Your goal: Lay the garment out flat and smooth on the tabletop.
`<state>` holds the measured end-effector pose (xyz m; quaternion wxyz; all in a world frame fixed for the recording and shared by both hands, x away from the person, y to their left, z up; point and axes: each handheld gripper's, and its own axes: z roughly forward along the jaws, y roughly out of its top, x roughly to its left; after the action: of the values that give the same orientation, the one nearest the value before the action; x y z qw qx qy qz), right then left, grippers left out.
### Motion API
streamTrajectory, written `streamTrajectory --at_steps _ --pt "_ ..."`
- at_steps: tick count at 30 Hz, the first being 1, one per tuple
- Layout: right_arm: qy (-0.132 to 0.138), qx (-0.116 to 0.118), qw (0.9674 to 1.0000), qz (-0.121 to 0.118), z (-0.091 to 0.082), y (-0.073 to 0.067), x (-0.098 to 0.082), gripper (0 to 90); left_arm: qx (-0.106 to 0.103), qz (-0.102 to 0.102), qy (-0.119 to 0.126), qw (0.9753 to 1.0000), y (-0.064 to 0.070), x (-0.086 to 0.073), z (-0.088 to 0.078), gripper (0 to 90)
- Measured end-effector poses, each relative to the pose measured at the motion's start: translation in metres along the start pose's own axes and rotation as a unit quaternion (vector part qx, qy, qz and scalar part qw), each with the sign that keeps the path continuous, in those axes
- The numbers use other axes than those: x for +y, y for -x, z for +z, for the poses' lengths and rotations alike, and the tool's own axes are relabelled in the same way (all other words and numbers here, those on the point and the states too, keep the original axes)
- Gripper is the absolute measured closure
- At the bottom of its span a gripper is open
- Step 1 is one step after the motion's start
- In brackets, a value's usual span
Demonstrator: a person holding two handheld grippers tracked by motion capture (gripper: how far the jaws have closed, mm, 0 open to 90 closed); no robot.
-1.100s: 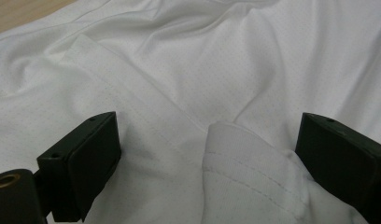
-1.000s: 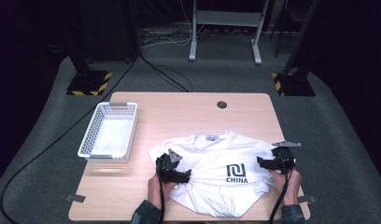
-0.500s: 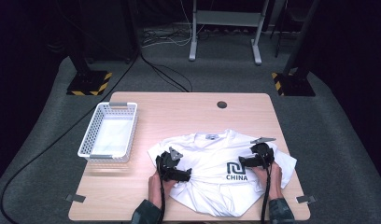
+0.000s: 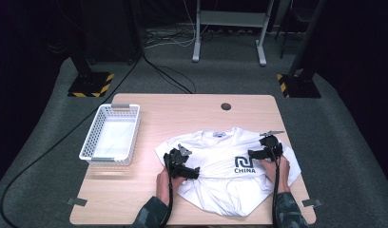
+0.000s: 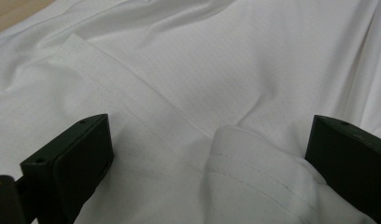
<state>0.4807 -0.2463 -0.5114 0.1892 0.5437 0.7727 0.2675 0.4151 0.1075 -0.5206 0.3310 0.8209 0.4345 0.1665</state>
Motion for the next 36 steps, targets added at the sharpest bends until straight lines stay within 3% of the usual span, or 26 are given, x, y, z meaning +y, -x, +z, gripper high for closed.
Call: streamTrajectory --at_steps 2,3,6,10,17,22,25,30,32,35,36 --pt "0.020 0.001 0.9998 -0.008 -0.007 -0.006 -0.004 7.9 0.001 -0.001 0.006 1.0000 0.002 -0.003 -0.004 1.2" --pt "0.031 0.014 0.9994 -0.011 -0.011 -0.008 -0.006 6.6 -0.001 -0.002 0.012 0.9999 0.003 -0.005 -0.008 1.2" --pt "0.033 0.039 0.9986 -0.015 -0.016 -0.016 -0.012 6.2 -0.001 -0.004 0.019 0.9998 0.009 -0.014 -0.019 1.3" --pt "0.011 0.027 0.9992 -0.027 -0.008 -0.019 -0.017 5.6 -0.007 -0.011 0.013 0.9998 0.012 -0.028 -0.027 1.3" --pt "0.020 0.019 0.9994 -0.019 -0.009 -0.013 -0.021 6.5 -0.008 -0.012 0.018 0.9997 0.015 -0.039 -0.038 1.3" --pt "0.038 0.016 0.9990 -0.017 -0.010 -0.012 -0.025 6.5 0.000 -0.015 0.035 0.9993 0.014 -0.039 -0.054 2.0" --pt "0.042 0.013 0.9989 -0.014 -0.010 -0.013 -0.026 6.5 0.005 -0.020 0.046 0.9987 0.009 -0.030 -0.061 2.4" --pt "0.047 0.011 0.9988 -0.010 -0.009 -0.013 -0.027 6.5 0.015 -0.029 0.037 0.9988 0.000 -0.007 -0.052 7.0" --pt "0.051 0.010 0.9986 -0.009 -0.009 -0.014 -0.028 6.5 0.021 -0.044 0.015 0.9987 -0.008 0.006 -0.035 10.2" --pt "0.053 0.009 0.9985 -0.008 -0.009 -0.014 -0.029 6.6 0.029 -0.052 -0.025 0.9979 -0.013 0.009 -0.016 19.8" --pt "0.054 0.009 0.9985 -0.008 -0.009 -0.014 -0.029 6.5 0.029 -0.052 -0.025 0.9979 -0.013 0.009 -0.016 23.3"
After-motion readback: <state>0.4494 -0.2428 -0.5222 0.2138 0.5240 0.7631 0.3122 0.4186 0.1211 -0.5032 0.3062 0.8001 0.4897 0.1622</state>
